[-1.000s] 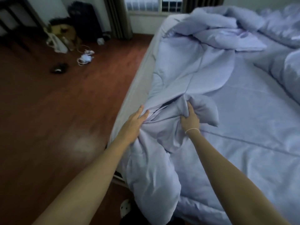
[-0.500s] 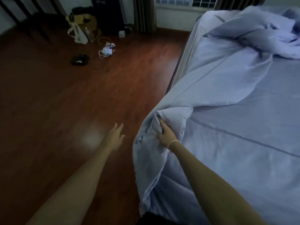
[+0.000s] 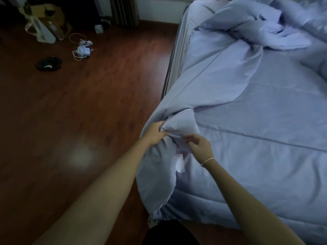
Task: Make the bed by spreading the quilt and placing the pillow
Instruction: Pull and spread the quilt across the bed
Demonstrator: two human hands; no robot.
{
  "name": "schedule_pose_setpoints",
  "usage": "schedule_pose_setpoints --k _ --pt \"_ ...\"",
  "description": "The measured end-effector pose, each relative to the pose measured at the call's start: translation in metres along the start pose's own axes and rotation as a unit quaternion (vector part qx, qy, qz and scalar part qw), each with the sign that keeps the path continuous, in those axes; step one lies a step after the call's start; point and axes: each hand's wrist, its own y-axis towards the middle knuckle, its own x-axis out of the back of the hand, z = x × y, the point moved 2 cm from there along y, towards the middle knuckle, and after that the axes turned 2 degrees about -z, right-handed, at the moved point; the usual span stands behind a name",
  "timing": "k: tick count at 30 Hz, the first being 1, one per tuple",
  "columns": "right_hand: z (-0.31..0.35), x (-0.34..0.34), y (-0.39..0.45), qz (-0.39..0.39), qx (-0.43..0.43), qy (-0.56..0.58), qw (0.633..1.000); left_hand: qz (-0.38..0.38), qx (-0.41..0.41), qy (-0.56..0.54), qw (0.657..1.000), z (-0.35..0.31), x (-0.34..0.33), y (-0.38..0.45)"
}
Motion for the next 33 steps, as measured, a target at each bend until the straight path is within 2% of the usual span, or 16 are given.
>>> schedule_pose_setpoints --k 4,8,14,18,21,25,29,31,33 --pt "-0.007 0.014 0.013 -0.062 -0.025 0.015 0.998 -0.038 -0.009 0.043 0.998 0.017 0.015 0.006" --pt "-0.007 0.008 0.036 -0.074 -0.010 0.017 0.997 -0.061 -0.020 0.110 0.992 0.043 0.034 0.011" --pt "0.012 -0.009 0.082 -0.073 0.008 -0.021 0.997 -0.093 -0.017 0.133 0.987 0.094 0.081 0.016" --pt "0.025 -0.030 0.125 -0.120 -0.013 -0.034 0.992 -0.110 0.007 0.119 0.987 0.138 0.126 0.037" --pt "0.034 -0.043 0.152 -0.169 -0.064 -0.009 0.984 -0.107 0.046 0.117 0.986 0.189 0.169 0.050" --pt "0.050 -0.074 0.183 -0.195 -0.099 0.023 0.975 -0.131 0.157 0.071 0.976 0.254 0.220 0.039" --pt "0.068 -0.106 0.214 -0.217 -0.126 0.070 0.965 -0.066 0.285 0.049 0.955 0.335 0.255 0.049" --pt "0.072 -0.118 0.225 -0.217 -0.142 0.087 0.962 -0.059 0.298 0.072 0.950 0.353 0.278 0.060" --pt "0.077 -0.128 0.233 -0.214 -0.163 0.080 0.960 -0.066 0.261 0.116 0.956 0.358 0.304 0.080"
